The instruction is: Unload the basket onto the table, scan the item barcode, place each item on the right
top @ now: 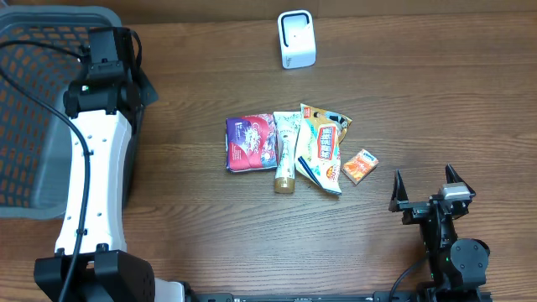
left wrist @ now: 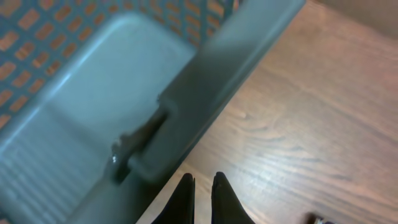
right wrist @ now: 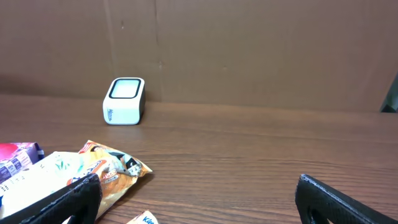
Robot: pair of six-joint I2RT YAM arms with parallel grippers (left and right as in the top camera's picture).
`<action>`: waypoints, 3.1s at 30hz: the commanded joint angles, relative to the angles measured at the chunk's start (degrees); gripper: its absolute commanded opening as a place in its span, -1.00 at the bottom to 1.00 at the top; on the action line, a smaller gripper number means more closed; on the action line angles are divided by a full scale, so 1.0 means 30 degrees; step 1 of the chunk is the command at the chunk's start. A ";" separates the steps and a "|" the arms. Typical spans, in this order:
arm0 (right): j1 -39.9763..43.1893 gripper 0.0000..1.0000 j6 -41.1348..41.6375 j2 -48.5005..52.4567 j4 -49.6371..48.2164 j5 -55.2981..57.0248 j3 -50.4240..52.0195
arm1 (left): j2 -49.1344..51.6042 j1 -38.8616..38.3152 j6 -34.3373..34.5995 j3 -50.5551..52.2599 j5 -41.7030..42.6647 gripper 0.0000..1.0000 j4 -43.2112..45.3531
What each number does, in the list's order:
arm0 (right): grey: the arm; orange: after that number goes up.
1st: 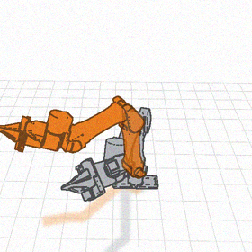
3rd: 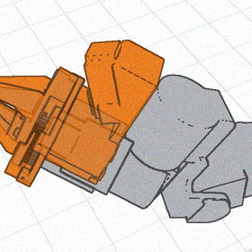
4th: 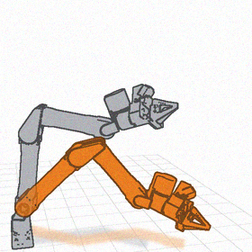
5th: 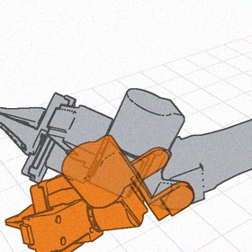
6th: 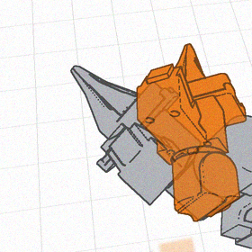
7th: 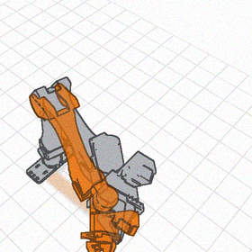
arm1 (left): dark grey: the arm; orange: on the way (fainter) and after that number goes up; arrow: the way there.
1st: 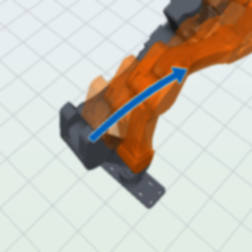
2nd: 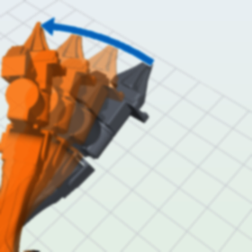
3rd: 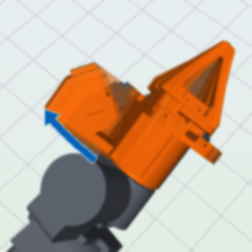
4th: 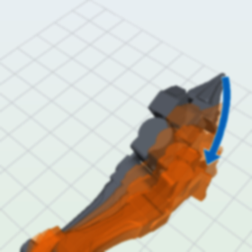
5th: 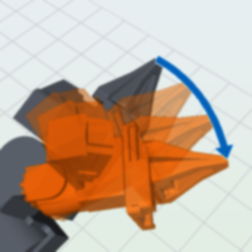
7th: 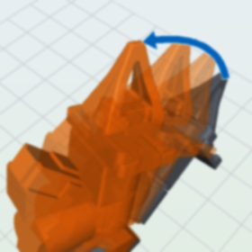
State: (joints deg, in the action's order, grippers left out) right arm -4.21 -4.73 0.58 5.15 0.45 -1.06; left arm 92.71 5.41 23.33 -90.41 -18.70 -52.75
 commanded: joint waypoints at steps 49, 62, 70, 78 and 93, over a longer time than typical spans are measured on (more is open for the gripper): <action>0.0036 1.00 -0.0073 -0.0138 -0.0138 0.0117 0.0204 | -0.2280 -0.4597 -0.1676 -0.0146 0.9180 1.00 -0.8131; 0.0036 1.00 -0.0080 -0.0138 -0.0138 0.0160 0.0204 | -0.0284 -0.4940 -0.0627 -0.0146 0.5676 0.99 -0.7817; 0.0036 1.00 0.0758 -0.0138 -0.1086 -0.1829 0.0204 | -0.0277 -0.4940 -0.0634 -0.0146 0.5668 1.00 -0.7825; 0.0036 1.00 0.3920 -0.0138 -0.4116 -1.5941 0.0197 | -0.0277 -0.4940 -0.0634 -0.0146 0.5668 1.00 -0.7832; 0.0036 1.00 0.7577 0.2732 -0.4116 -1.2021 -0.6462 | -0.0277 -0.4940 -0.0634 -0.0146 0.5668 1.00 -0.7825</action>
State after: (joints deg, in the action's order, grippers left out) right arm -4.21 17.17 3.44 -11.53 -38.28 -11.44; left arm 91.79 -9.19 20.84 -90.45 -0.95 -76.29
